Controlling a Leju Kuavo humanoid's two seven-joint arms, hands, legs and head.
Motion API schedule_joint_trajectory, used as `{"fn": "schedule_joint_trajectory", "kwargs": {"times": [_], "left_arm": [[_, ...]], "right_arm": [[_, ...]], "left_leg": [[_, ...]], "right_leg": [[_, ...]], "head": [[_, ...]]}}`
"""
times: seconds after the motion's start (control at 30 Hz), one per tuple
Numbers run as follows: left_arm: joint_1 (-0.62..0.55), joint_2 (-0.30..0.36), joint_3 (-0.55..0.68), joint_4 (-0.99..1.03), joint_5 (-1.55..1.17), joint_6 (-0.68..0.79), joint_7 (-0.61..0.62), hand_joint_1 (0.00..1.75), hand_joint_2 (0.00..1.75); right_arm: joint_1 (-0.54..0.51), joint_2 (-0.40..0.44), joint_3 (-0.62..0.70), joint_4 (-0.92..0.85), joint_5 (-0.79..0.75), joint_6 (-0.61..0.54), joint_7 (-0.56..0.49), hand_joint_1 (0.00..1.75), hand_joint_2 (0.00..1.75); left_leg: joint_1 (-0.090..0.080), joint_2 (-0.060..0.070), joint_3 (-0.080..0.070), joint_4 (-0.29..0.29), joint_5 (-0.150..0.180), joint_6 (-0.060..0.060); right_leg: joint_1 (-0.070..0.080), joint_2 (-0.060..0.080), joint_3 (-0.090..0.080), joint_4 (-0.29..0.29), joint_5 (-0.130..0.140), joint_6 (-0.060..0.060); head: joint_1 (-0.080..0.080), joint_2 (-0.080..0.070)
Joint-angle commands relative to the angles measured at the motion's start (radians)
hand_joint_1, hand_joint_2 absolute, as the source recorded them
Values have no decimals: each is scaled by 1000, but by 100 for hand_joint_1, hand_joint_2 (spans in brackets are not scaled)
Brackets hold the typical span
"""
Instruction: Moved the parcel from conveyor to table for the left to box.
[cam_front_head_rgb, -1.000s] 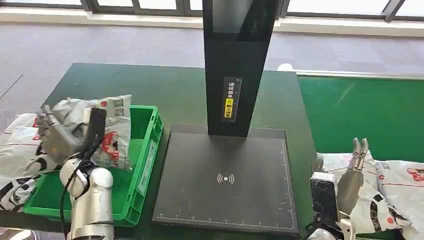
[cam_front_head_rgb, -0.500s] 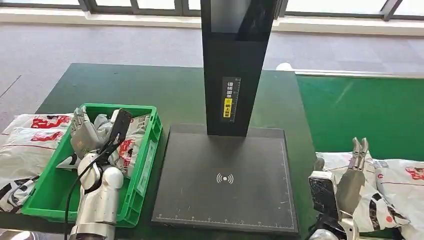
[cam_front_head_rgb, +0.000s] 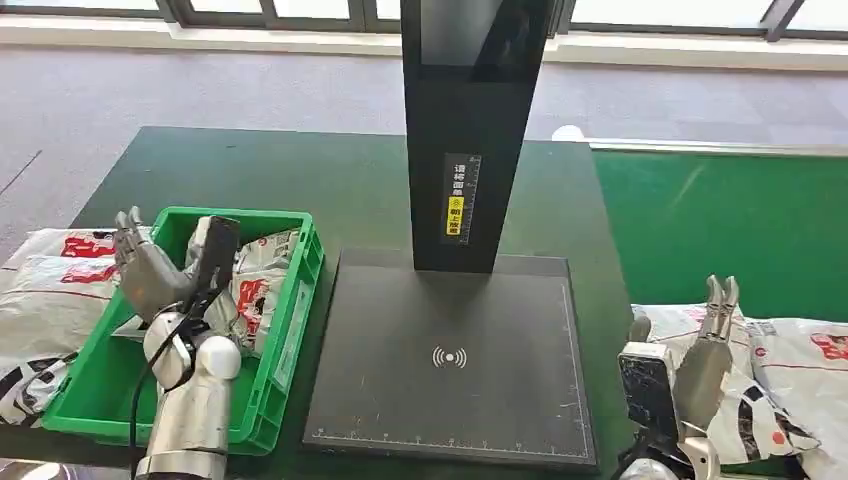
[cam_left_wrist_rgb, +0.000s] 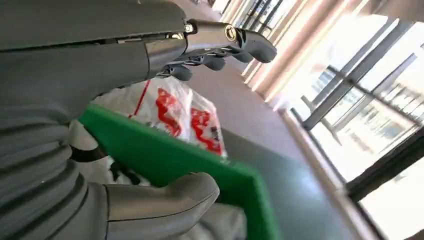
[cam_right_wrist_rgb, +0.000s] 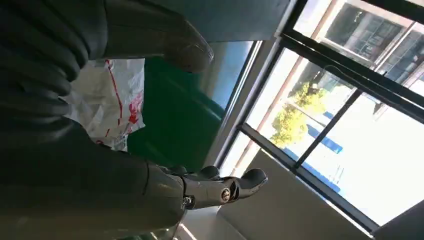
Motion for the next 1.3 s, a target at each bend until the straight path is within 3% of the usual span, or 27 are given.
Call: {"fn": "schedule_joint_trajectory", "kwargs": {"times": [0.03,0.13,0.23,0.37,0.53,0.7,1.0,1.2,1.3], "left_arm": [[43,-24,-45,-196,532,-22,-295,0,175],[38,-29,-44,-189,579,-44,-313,0,175],[60,-53,-62,-258,917,-289,-391,0,175],[102,-50,-106,-295,1178,-542,-371,0,175],[130,-41,-122,-310,1248,-617,-373,0,175],[127,-32,-137,-304,1246,-632,-368,0,175],[126,-29,-137,-301,1247,-632,-368,0,175],[150,-24,-123,-316,1249,-628,-376,0,175],[160,-26,-121,-322,1247,-631,-385,0,175]], "right_arm": [[-26,16,-91,46,78,-73,19,0,175],[-28,17,-94,48,89,-83,20,0,175],[-44,14,-165,95,434,-197,160,0,175],[-67,-13,-282,174,764,-183,367,0,175],[-105,-39,-343,240,766,-199,374,0,175],[-116,-44,-403,287,782,-131,434,0,175],[-121,-42,-411,292,776,-117,441,0,175],[-177,-62,-419,371,391,10,265,0,175],[-185,-64,-422,388,330,43,240,0,175]], "left_leg": [[1,0,-2,-1,1,0],[0,-2,-2,0,1,0],[0,-2,-2,-1,1,0],[1,-4,-2,-2,2,1],[0,-2,-1,-1,1,0],[0,-3,-2,-2,2,0],[0,-1,-2,-1,1,0],[0,1,-2,-3,2,0],[0,0,-1,-1,1,0]], "right_leg": [[1,-2,-1,-2,1,-1],[0,-2,-1,-1,1,-1],[1,-2,-1,-1,1,0],[1,-4,0,-4,2,0],[0,-2,1,-3,1,0],[0,-3,0,-4,2,-1],[0,-2,-1,-2,1,0],[0,0,-1,-3,3,-1],[0,0,-1,-2,1,0]], "head": [[0,0],[0,0],[0,0],[0,0],[0,0],[0,0],[0,0],[0,0],[0,0]]}}
